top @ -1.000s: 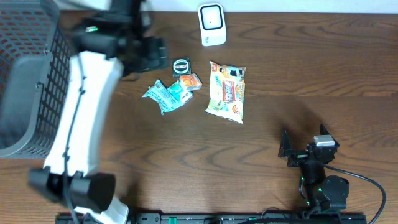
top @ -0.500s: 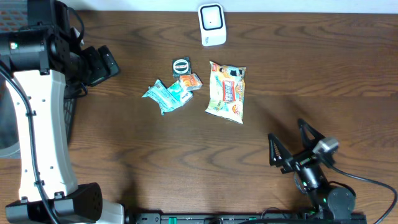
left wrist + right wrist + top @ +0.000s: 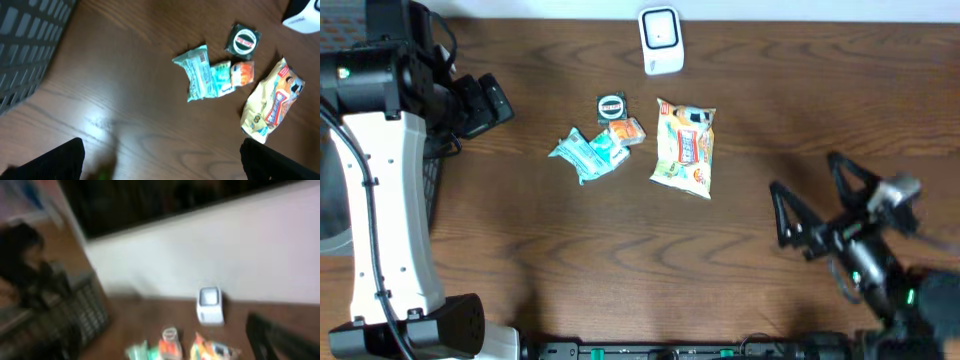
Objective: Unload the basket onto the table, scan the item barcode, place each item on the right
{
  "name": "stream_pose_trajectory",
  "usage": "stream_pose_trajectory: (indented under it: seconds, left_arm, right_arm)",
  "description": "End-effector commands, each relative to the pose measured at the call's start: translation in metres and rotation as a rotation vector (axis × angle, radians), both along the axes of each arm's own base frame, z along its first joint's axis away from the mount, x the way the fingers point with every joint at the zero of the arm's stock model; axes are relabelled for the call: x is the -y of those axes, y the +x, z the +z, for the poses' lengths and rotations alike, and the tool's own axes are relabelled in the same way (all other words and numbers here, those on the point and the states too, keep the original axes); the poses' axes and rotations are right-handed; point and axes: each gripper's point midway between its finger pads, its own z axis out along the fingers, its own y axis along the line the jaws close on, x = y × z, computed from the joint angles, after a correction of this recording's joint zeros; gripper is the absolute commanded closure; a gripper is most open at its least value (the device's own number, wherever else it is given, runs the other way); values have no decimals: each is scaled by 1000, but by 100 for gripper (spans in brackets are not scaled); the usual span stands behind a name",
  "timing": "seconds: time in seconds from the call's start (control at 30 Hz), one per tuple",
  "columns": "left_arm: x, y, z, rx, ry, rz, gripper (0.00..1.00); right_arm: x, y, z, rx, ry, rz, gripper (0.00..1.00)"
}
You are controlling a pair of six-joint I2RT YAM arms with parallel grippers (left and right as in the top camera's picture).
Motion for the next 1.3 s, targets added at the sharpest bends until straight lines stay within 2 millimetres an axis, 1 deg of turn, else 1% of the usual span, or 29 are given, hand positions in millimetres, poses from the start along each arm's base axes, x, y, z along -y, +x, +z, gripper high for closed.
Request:
stream_pose_trajectory:
  seconds: [0.0, 0.07, 0.17, 0.23, 0.3, 0.4, 0.43, 0.47, 0.5, 0.53, 0.57, 0.6, 0.63, 0.67, 0.7, 0.73, 0.9, 1.0, 1.07, 1.1, 1.17, 1.23, 1.27]
  left_arm:
    - [-2, -2, 5, 14, 8, 2, 2]
    - [-2, -2, 5, 14, 8, 2, 2]
    - [-2, -2, 5, 14, 8, 2, 2]
    - [-2, -2, 5, 14, 8, 2, 2]
    - [-2, -2, 5, 14, 8, 2, 2]
    - [-2, -2, 5, 14, 8, 2, 2]
    - [-2, -2, 5, 14, 8, 2, 2]
    - [-2, -2, 5, 14, 8, 2, 2]
    - [-2, -2, 5, 14, 8, 2, 2]
    - [-2, -2, 5, 14, 8, 2, 2]
    - [-2, -2, 5, 14, 8, 2, 2]
    - [-2, -2, 5, 14, 8, 2, 2]
    - [-2, -2, 5, 14, 8, 2, 2]
    - [-2, -2, 5, 14, 8, 2, 2]
    - [-2, -2, 5, 14, 8, 2, 2]
    - [-2, -2, 5, 14, 8, 2, 2]
    - [-2, -2, 5, 14, 8, 2, 2]
    - [-2, -2, 5, 14, 8, 2, 2]
    - [-2, -2, 5, 14, 8, 2, 2]
    - [-2, -2, 5, 14, 8, 2, 2]
    - [-2, -2, 5, 14, 8, 2, 2]
    - [-2, -2, 5, 14, 8, 2, 2]
    - [-2, -2, 5, 14, 8, 2, 2]
  right_arm:
    - [-17, 36, 11, -99, -202, 114, 1]
    - [-27, 56, 8, -213, -252, 164, 1]
    - [-46, 86, -14, -439, -326, 205, 1]
    - [-56, 102, -34, -569, -385, 203, 1]
    - [-79, 122, -61, -691, -426, 250, 1]
    - [-101, 131, -92, -777, -417, 337, 1]
    - [-105, 137, -105, -807, -425, 343, 14]
    - [-106, 141, -115, -824, -432, 341, 47]
    - [-107, 150, -137, -890, -425, 322, 78]
    - [-109, 155, -152, -953, -398, 304, 95]
    - [-110, 158, -167, -1014, -374, 286, 99]
    - [-112, 160, -185, -1082, -355, 273, 99]
    - [-113, 161, -198, -1116, -361, 275, 99]
    - [-114, 160, -216, -1166, -372, 279, 99]
    - [-115, 159, -230, -1205, -380, 283, 99]
    - [-117, 155, -250, -1263, -394, 289, 99]
    - [-121, 146, -301, -1390, -442, 300, 99]
    - [-115, 140, -323, -1445, -498, 269, 99]
    - [-107, 135, -333, -1479, -546, 238, 99]
    - [-97, 130, -340, -1501, -598, 195, 99]
    - [-83, 124, -346, -1538, -648, 118, 99]
    - [-53, 113, -348, -1609, -746, -42, 99]
    - [-46, 109, -348, -1628, -770, -74, 99]
